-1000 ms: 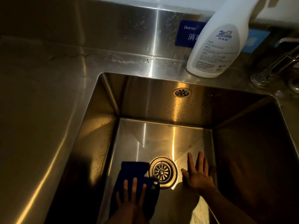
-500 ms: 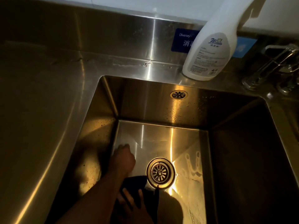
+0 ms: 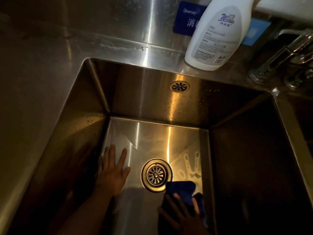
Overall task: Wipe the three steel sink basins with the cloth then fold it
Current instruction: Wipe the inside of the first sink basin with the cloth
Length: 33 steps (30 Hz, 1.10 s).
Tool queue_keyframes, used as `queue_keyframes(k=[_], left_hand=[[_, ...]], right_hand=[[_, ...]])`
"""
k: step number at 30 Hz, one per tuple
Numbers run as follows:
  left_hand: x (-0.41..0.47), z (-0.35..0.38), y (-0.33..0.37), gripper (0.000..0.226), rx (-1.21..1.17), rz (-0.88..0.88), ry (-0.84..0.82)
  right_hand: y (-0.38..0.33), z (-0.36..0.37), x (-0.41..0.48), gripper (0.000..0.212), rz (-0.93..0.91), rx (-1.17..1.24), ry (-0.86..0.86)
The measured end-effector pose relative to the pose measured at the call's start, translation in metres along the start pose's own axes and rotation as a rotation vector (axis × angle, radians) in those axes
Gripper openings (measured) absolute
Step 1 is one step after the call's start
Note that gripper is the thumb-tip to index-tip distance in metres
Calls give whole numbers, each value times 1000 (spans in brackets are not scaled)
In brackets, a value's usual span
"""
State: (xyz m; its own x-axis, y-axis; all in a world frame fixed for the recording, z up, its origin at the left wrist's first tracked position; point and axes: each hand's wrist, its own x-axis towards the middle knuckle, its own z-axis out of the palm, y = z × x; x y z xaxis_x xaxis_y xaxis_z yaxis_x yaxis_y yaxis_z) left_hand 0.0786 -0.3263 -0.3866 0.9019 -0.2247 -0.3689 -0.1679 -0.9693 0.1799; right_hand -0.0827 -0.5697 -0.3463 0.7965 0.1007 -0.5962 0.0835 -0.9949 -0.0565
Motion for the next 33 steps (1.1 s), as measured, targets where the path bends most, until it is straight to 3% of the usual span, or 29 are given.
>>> queue_keyframes(k=[1, 3, 5, 7, 10, 14, 17, 20, 25, 30, 33], left_hand=[[-1, 3, -1, 91, 6, 5, -8], [-2, 5, -1, 94, 0, 3, -19], [-1, 6, 0, 96, -1, -6, -29], [0, 6, 1, 97, -2, -12, -25], [1, 6, 1, 98, 12, -16, -36], [0, 6, 2, 99, 17, -20, -54], [0, 6, 2, 98, 5, -25, -57], [1, 9, 0, 99, 11, -23, -77], [1, 3, 1, 100, -4, -23, -119], [7, 1, 2, 94, 41, -62, -223], [9, -1, 3, 88, 46, -77, -283]], right_hand=[[13, 5, -15, 38, 27, -152, 57], [42, 18, -21, 33, -88, -337, 283], [53, 22, -17, 78, -122, -469, 279], [56, 21, -13, 97, -111, -419, 223], [57, 17, -6, 97, -94, -344, 60], [61, 14, 9, 87, -63, -245, 4], [66, -4, 34, 102, -60, -168, -51], [80, -30, 67, 104, -75, -93, -89], [104, -51, 122, 93, -48, -21, 11], [89, -43, 128, 95, 239, 109, 165], [73, -25, 110, 91, 359, 186, 152]])
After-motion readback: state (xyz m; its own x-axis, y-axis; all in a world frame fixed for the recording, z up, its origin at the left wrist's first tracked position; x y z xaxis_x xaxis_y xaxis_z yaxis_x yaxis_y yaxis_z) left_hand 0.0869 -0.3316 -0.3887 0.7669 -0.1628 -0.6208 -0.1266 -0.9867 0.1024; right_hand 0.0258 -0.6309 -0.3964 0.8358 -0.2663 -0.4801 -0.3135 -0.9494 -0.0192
